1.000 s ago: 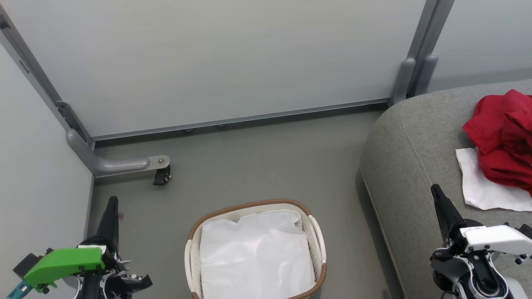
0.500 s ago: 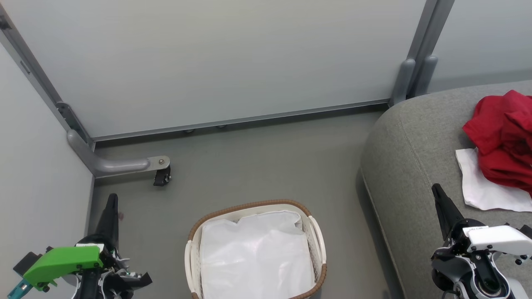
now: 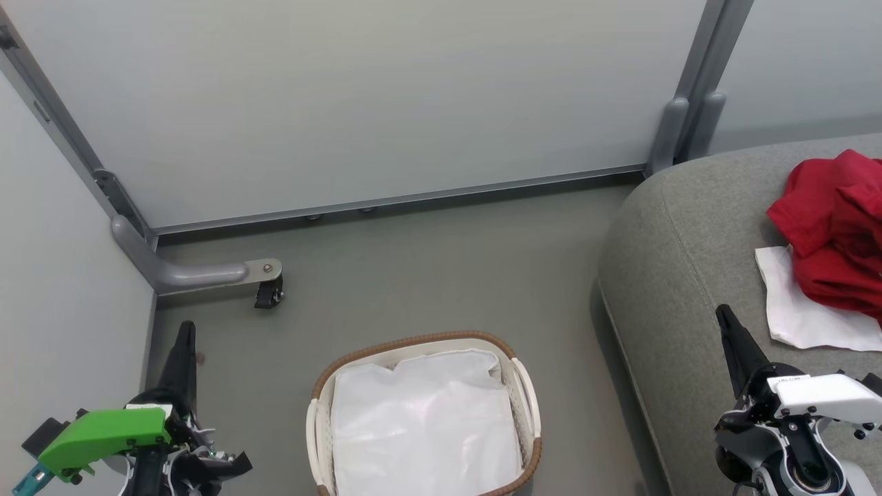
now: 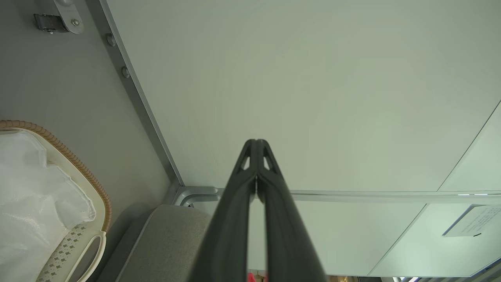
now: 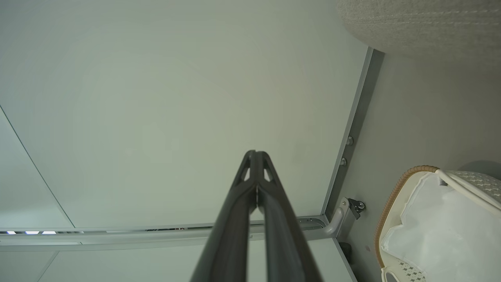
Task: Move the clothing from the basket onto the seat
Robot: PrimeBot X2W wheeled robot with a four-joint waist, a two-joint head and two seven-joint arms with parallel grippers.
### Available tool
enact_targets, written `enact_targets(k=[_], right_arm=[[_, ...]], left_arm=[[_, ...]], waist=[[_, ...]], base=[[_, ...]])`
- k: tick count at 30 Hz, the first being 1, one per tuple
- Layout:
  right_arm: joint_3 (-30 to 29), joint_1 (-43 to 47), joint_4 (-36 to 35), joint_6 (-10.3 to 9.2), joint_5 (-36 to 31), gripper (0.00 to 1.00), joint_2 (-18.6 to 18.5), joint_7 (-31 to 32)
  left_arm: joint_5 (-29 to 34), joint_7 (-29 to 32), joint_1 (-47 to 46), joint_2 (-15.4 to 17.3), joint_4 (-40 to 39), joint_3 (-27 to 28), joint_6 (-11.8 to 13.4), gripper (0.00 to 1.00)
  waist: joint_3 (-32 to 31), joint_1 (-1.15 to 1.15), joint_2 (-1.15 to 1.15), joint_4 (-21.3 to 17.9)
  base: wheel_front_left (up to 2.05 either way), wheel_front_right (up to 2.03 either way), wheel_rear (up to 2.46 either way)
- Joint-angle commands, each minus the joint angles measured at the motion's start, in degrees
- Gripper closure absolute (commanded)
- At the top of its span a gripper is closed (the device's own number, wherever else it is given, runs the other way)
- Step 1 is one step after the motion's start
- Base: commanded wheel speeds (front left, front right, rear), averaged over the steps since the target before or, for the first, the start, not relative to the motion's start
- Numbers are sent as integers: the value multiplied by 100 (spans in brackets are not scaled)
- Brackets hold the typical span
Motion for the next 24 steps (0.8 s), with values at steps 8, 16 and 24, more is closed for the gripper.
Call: enact_targets(k=[8,16,24], right_arm=[[-12,62,-17,-2,17,100,-34,9],[-12,62,-17,-2,17,100,-34,9],[-12,62,-17,-2,18,100,-34,9]], left_arm=[[-22,21,-65,38,-10,14,-25,100],[-21,21,-65,38,-10,14,-25,100],[-21,21,-65,38,-10,13,-25,100]], waist=[[0,0,0,0],[0,0,0,0],[0,0,0,0]], base=[[0,0,0],[0,0,0],[0,0,0]])
